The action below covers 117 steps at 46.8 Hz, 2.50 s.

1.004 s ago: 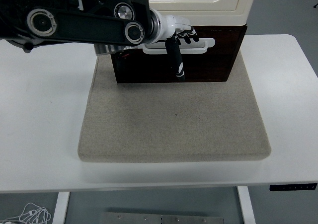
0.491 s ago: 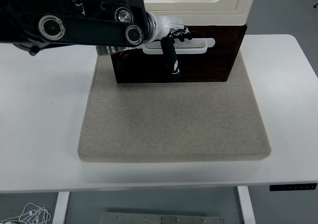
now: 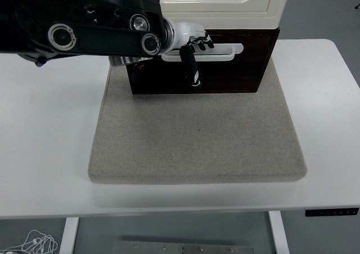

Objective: Open the drawer under the combination cabinet

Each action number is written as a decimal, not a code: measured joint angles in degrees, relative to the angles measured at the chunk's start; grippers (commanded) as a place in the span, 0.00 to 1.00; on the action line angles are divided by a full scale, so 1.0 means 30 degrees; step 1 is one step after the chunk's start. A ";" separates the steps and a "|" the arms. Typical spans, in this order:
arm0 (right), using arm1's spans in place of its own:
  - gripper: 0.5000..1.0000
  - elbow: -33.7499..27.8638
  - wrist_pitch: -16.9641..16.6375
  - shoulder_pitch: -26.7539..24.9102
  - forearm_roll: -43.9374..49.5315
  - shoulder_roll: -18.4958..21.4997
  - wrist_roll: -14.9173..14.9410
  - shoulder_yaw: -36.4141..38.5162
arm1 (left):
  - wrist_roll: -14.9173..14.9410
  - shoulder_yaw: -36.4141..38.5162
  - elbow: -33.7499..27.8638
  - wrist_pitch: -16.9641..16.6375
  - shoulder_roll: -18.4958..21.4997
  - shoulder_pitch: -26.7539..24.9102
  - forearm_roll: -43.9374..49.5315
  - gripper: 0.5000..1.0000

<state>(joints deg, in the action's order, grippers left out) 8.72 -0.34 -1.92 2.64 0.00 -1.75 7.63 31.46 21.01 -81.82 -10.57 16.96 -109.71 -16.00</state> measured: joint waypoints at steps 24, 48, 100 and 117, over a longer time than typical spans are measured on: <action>0.85 -0.0006 0.0002 0.0009 0.0000 0.0000 -0.0002 0.0005 | 0.0000 0.0000 -0.0056 0.0241 0.0017 0.0007 -0.0010 1.00; 0.85 -0.0003 0.0001 0.0006 0.0000 0.0000 -0.0002 0.0000 | 0.0000 -0.0001 -0.0068 0.0310 0.0028 0.0409 -0.0014 1.00; 0.85 0.0000 -0.0005 0.0007 0.0000 0.0000 -0.0002 0.0007 | -0.0027 -0.0069 -0.0604 0.1347 0.0137 -0.0020 -0.0033 1.00; 0.85 -0.0001 0.0008 0.0005 0.0000 0.0000 -0.0001 0.0004 | -0.0028 -0.0116 -0.0905 0.1705 0.0215 -0.0199 -0.0032 1.00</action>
<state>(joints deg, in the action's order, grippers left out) 8.72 -0.32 -1.90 2.64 0.00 -1.76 7.64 31.38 20.66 -84.54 -5.45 17.61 -110.31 -16.10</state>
